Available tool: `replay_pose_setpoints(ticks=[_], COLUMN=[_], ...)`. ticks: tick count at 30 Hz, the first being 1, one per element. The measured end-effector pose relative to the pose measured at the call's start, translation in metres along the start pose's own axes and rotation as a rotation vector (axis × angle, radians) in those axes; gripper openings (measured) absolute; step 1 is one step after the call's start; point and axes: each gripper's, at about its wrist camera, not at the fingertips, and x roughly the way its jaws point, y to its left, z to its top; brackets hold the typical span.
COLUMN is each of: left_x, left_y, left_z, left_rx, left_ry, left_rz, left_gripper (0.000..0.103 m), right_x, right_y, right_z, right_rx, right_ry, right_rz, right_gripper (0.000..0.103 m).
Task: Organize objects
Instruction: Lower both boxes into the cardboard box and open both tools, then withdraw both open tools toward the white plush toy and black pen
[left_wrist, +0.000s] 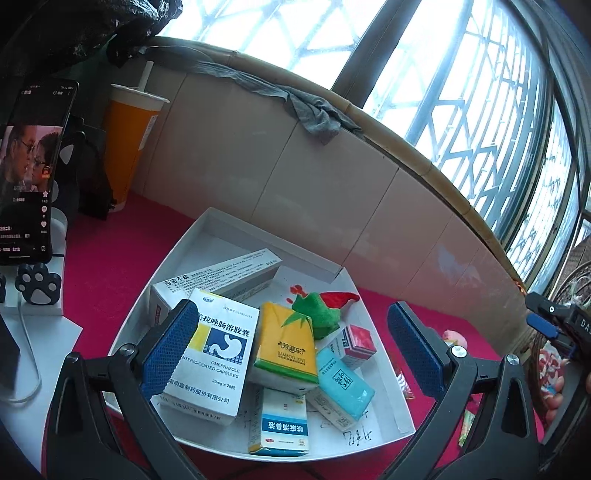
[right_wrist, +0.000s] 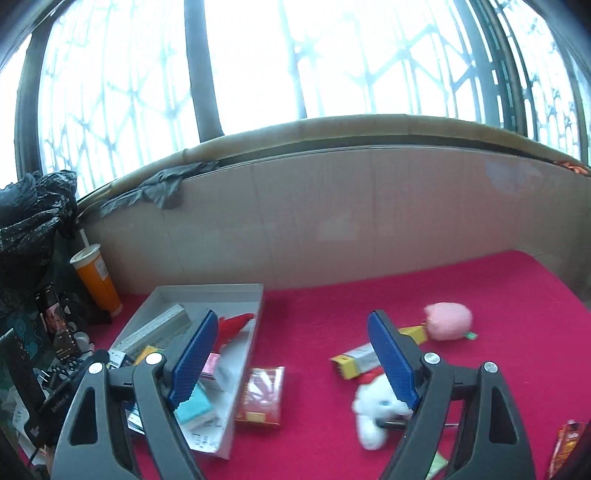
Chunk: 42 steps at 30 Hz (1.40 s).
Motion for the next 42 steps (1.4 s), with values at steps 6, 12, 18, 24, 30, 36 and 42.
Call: replay_pose_setpoints(ticks=[6, 12, 18, 24, 30, 36, 42], left_x=[-0.003, -0.006, 0.003, 0.007, 0.012, 0.016, 0.027], left_y=[-0.015, -0.055, -0.089, -0.106, -0.119, -0.132, -0.137], left_z=[-0.002, -0.012, -0.033, -0.046, -0.056, -0.065, -0.073], left_rx=[0.052, 0.162, 0.257, 0.292, 0.334, 0.358, 0.362], left_ry=[-0.001, 0.042, 0.137, 0.188, 0.244, 0.282, 0.330], left_rz=[-0.015, -0.072, -0.117, -0.134, -0.147, -0.158, -0.149], left_gripper=[0.103, 0.103, 0.103, 0.103, 0.103, 0.103, 0.103], right_x=[-0.027, -0.012, 0.012, 0.010, 0.019, 0.051, 0.072], right_y=[-0.086, -0.122, -0.110, -0.114, -0.132, -0.129, -0.100], right_z=[-0.033, -0.088, -0.120, -0.126, -0.100, -0.097, -0.106], right_rx=[0.160, 0.232, 0.153, 0.180, 0.013, -0.228, -0.435], right_ry=[0.097, 0.280, 0.396, 0.382, 0.344, 0.377, 0.380], right_rz=[-0.123, -0.140, -0.161, -0.189, -0.198, -0.138, -0.145], right_gripper=[0.083, 0.083, 0.083, 0.083, 0.083, 0.080, 0.070])
